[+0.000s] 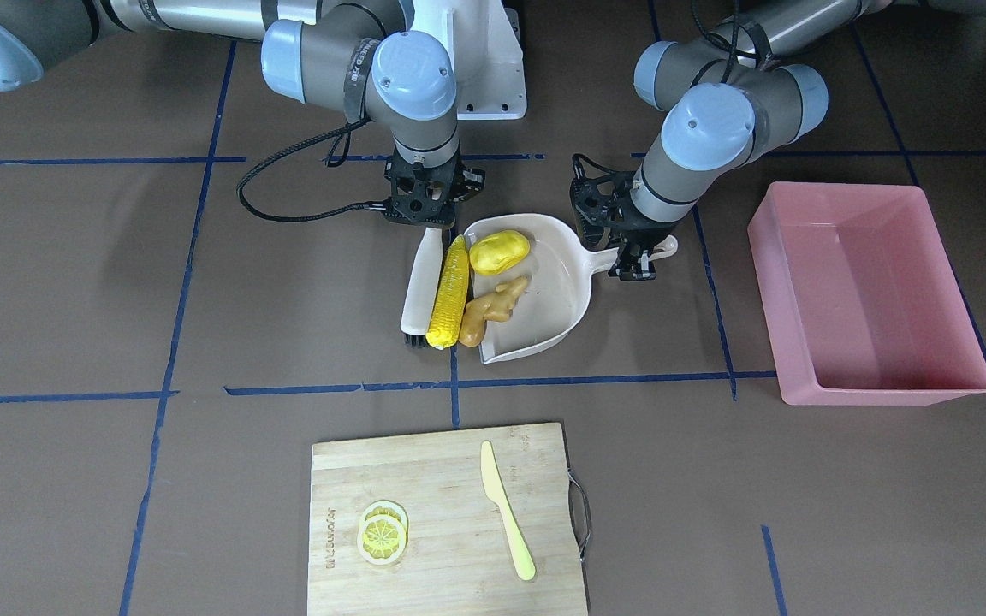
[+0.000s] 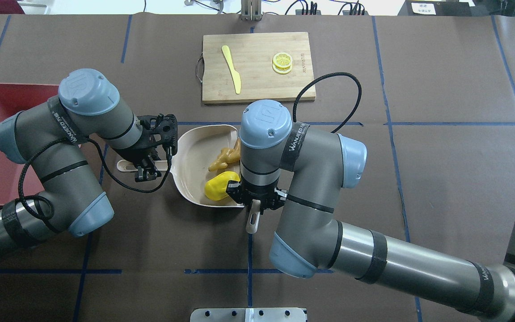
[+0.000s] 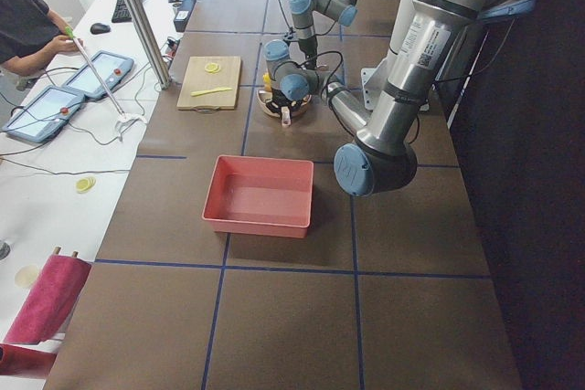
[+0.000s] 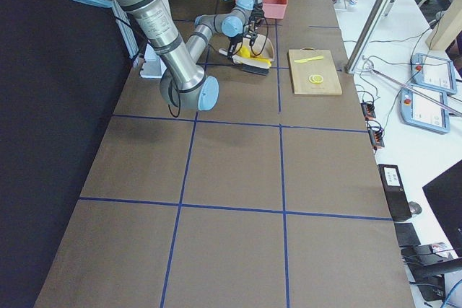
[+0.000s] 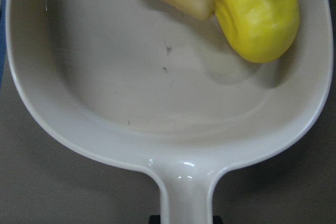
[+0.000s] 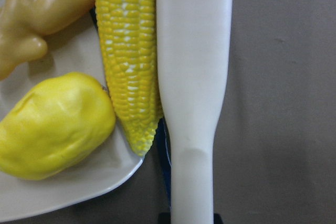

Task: Sweep and dump trash into bin
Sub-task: 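Sweep the corn cob into the dustpan with the right gripper's brush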

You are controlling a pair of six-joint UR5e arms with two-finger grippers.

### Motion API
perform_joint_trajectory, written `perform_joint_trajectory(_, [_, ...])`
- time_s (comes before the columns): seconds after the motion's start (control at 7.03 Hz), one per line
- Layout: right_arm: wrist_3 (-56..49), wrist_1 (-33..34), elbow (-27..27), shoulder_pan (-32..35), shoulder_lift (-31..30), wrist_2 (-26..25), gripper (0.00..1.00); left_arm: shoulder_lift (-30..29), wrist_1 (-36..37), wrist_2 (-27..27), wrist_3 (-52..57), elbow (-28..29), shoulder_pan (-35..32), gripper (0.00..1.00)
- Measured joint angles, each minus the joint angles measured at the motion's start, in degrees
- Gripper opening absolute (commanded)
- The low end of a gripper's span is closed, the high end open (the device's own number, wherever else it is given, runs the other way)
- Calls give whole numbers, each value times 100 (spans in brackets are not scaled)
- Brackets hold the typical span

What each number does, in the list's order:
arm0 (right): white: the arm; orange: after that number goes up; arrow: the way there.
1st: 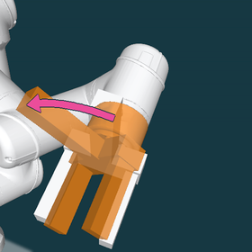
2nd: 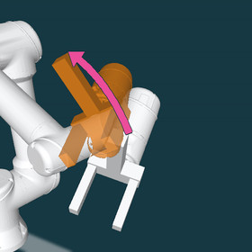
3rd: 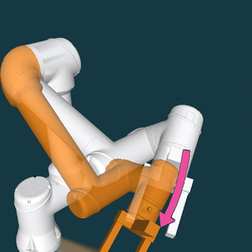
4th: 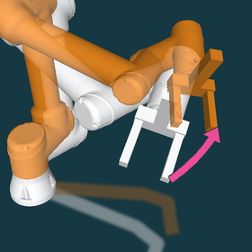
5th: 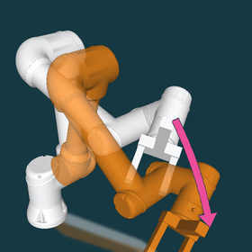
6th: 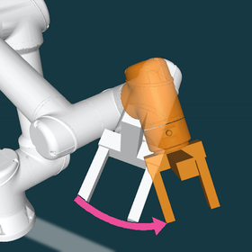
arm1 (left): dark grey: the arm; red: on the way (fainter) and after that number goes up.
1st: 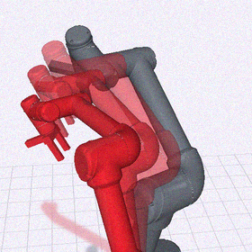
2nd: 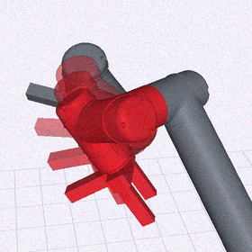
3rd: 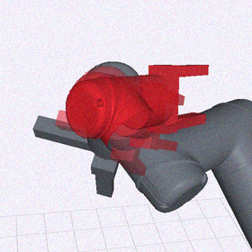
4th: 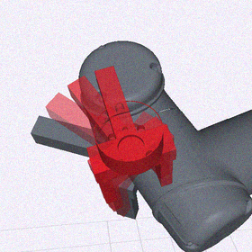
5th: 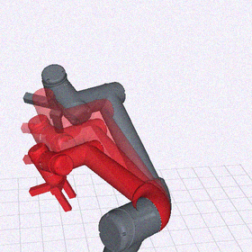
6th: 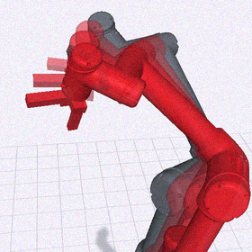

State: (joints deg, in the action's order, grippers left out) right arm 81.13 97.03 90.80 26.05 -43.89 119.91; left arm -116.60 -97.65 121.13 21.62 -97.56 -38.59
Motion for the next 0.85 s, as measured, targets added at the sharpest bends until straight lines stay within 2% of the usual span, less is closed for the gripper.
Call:
perform_joint_trajectory(0.43, [133,-607,-672,-10,398,53,0,8,1,6,0,0,0,8])
perform_joint_trajectory(0.85, [180,-747,-815,-33,618,159,0,7,1,7,0,0,0,8])
